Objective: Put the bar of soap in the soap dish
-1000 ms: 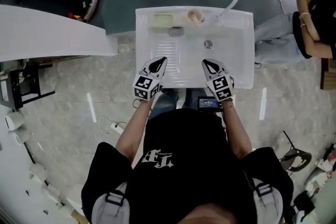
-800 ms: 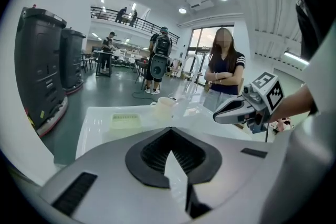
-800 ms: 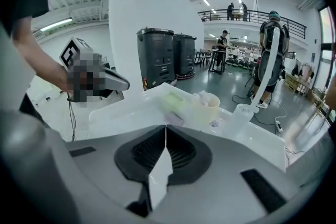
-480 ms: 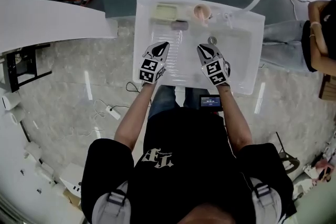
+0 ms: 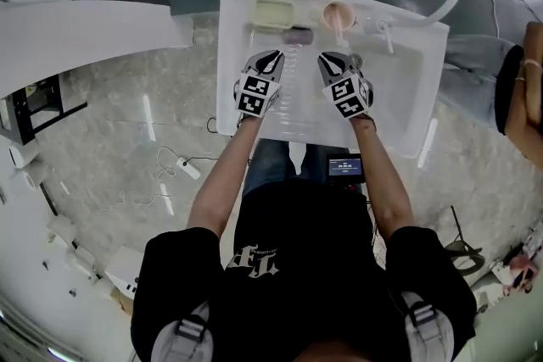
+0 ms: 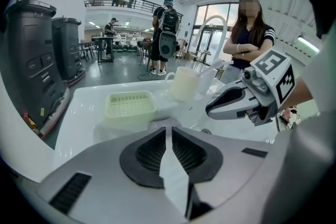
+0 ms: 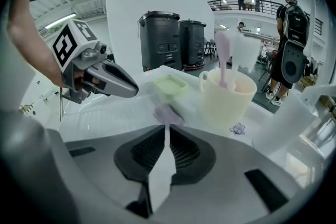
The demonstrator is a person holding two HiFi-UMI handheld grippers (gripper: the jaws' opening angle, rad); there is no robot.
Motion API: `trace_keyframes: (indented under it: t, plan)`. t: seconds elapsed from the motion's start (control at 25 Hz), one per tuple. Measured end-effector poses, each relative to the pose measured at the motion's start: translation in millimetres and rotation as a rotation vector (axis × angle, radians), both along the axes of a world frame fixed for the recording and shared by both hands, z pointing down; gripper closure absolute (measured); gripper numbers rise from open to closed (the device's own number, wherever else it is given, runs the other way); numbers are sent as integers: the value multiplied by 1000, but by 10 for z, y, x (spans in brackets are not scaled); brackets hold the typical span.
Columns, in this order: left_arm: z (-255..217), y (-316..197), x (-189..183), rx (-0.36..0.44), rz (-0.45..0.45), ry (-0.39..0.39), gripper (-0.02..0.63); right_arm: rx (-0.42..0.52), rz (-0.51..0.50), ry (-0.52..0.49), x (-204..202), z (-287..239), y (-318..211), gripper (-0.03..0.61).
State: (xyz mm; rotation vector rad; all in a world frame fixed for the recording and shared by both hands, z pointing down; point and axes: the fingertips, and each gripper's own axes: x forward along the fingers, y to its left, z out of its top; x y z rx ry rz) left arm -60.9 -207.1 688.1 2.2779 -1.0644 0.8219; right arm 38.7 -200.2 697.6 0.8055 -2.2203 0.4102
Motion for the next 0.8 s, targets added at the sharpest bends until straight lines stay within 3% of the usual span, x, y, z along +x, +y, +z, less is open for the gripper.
trace_keyframes:
  t: [0.08,0.32,0.48,0.8]
  plan:
    - [119,-61,5,-19,15,-22,572,-10,-9,-9,-67,97,-51,566]
    - [494,-170,52,-52,76,-61,475,-45,-14,-36,-224,454,-141,469]
    - [644,-272,94,-69,105,-80,451,-69,4,-62,-247,627,-244,423]
    - [826,-418,110,-67,146,-107,437,-79,8,-112,-290,839,-406,411]
